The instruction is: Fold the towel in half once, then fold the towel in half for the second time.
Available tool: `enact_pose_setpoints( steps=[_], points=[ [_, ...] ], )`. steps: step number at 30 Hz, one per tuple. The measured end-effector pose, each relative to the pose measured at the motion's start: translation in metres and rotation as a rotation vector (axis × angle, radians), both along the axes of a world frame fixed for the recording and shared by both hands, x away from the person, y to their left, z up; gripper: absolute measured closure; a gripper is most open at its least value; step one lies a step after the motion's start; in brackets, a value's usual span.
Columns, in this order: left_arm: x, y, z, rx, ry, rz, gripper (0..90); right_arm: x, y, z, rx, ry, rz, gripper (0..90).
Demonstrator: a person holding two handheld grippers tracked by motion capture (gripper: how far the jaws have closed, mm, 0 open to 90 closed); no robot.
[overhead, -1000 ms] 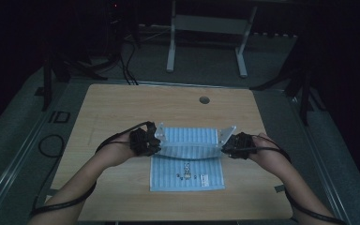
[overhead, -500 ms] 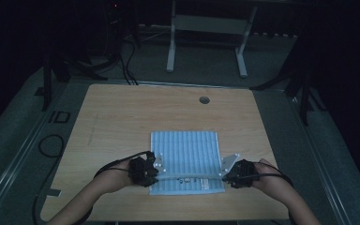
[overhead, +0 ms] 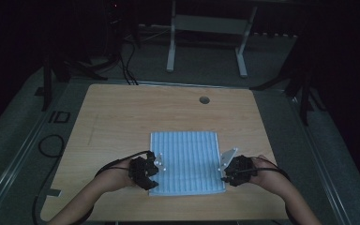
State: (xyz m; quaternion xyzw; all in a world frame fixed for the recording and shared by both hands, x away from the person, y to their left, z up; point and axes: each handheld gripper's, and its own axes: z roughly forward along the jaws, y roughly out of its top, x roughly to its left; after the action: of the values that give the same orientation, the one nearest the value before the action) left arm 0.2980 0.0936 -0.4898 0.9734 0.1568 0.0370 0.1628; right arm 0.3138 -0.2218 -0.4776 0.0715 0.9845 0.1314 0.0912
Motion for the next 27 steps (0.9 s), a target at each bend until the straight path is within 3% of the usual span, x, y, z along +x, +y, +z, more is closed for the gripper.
enact_pose_setpoints(
  steps=[5, 6, 7, 10, 11, 13, 16, 17, 18, 22, 27],
  points=[
    [0.017, 0.009, -0.002, 0.0, -0.014, 0.054, 50.1, 0.016, 0.0, 0.001, 0.009, 0.009, 0.018, 56.6],
    [0.027, 0.016, -0.001, -0.008, -0.018, 0.074, 50.0, 0.025, 0.0, 0.003, 0.002, 0.007, 0.025, 56.2],
    [0.027, 0.016, -0.001, -0.008, -0.018, 0.074, 48.7, 0.029, 0.0, 0.003, -0.004, 0.01, 0.026, 55.8],
    [0.046, 0.025, 0.002, -0.036, -0.027, 0.086, 46.6, 0.046, -0.001, 0.008, -0.004, 0.011, 0.024, 55.4],
    [0.046, 0.025, 0.002, -0.036, -0.027, 0.086, 46.6, 0.05, -0.001, 0.009, -0.005, 0.012, 0.024, 55.4],
    [0.065, 0.027, 0.005, -0.038, -0.035, 0.125, 46.7, 0.064, 0.0, 0.011, -0.016, -0.003, 0.012, 56.6],
    [0.078, 0.021, 0.005, -0.03, -0.051, 0.145, 46.7, 0.081, 0.004, 0.01, -0.024, 0.009, -0.006, 62.5],
    [0.08, 0.019, 0.005, -0.029, -0.042, 0.135, 47.0, 0.085, 0.006, 0.008, -0.032, 0.011, -0.009, 64.1],
    [0.08, 0.019, 0.005, -0.029, -0.042, 0.135, 49.9, 0.089, 0.007, 0.007, -0.039, 0.018, -0.014, 71.1],
    [0.083, -0.001, -0.003, -0.027, -0.028, 0.063, 57.9, 0.099, 0.016, -0.003, -0.057, 0.046, -0.027, 78.7],
    [0.081, -0.016, -0.021, 0.002, 0.013, 0.029, 58.6, 0.099, 0.029, -0.02, -0.068, 0.079, -0.011, 81.2]
  ],
)
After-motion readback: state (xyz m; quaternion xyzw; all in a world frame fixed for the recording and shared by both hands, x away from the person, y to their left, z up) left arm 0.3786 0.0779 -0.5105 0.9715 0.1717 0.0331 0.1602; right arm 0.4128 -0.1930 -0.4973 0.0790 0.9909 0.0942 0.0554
